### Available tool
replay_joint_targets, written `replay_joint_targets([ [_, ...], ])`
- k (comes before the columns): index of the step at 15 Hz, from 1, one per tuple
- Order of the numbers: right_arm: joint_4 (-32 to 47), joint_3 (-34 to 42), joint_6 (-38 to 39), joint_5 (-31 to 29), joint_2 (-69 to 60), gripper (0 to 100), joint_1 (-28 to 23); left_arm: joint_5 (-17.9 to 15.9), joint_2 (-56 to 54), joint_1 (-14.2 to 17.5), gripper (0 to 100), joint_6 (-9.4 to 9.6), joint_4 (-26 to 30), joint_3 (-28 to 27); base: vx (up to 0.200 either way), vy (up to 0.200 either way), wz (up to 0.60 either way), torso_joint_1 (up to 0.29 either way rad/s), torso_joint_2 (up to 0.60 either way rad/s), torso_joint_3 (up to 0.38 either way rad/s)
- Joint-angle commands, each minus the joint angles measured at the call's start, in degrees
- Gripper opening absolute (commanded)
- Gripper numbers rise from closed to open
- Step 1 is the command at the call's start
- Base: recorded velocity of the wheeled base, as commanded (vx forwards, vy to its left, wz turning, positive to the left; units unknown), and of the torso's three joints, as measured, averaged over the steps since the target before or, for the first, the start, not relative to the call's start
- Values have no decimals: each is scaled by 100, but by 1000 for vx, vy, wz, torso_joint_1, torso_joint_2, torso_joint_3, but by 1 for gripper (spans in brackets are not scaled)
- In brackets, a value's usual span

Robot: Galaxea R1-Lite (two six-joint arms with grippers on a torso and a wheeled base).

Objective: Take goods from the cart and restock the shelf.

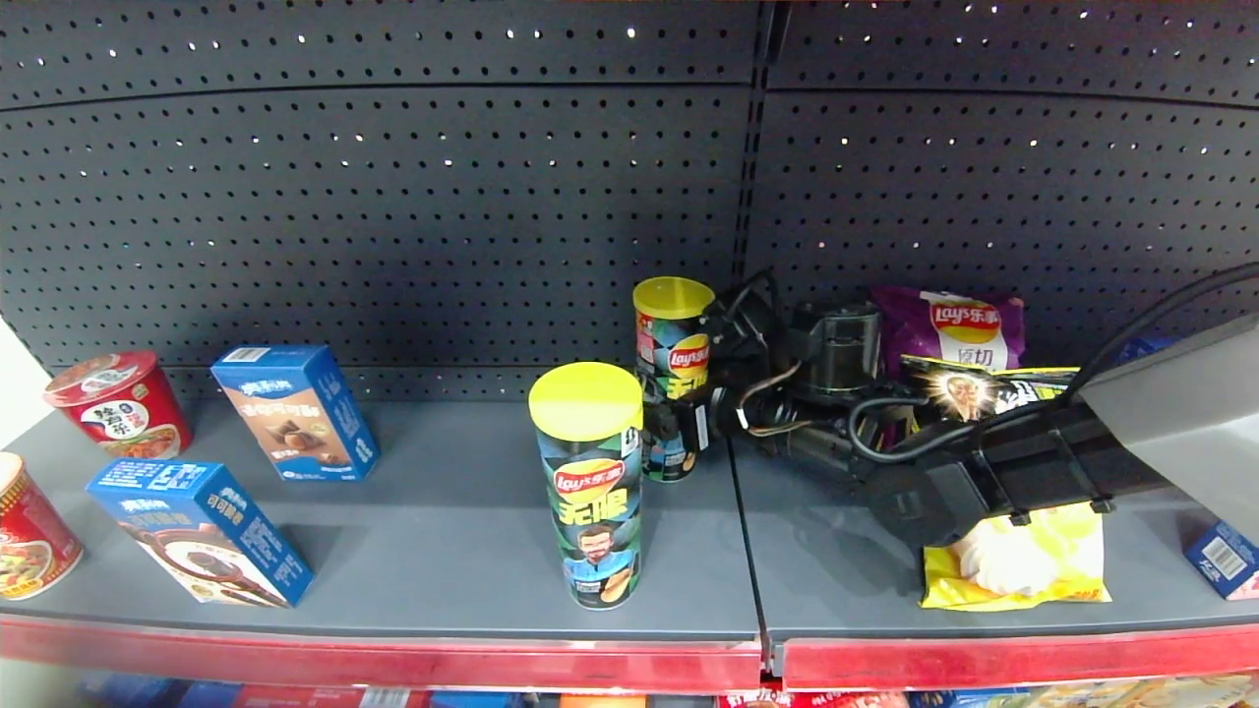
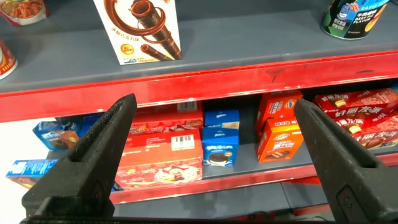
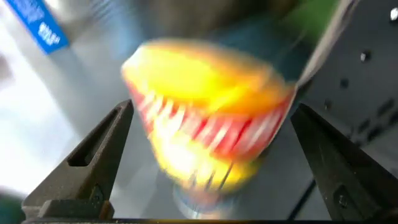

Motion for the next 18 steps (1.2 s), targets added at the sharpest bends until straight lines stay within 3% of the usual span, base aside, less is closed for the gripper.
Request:
replay_joint_targets([
  [1, -14, 529, -46, 0, -427, 100, -9, 1, 9, -1, 100, -1, 2, 0, 0, 0, 0, 0, 0, 0],
  [8, -181, 1821, -187, -79, -1289, 100, -141, 1, 0, -1, 100, -1, 2, 0, 0, 0, 0, 0, 0, 0],
  [11, -76, 1812, -178, -686, -1860, 100, -247, 1, 9, -1, 100, -1, 2, 0, 0, 0, 0, 0, 0, 0],
  [14, 531, 2155, -160, -1556, -2906, 100, -422, 1, 9, -1, 100, -1, 2, 0, 0, 0, 0, 0, 0, 0],
  [18, 663, 3025, -169, -1600, -4461, 100, -1521, 1, 9, -1, 100, -1, 2, 0, 0, 0, 0, 0, 0, 0],
])
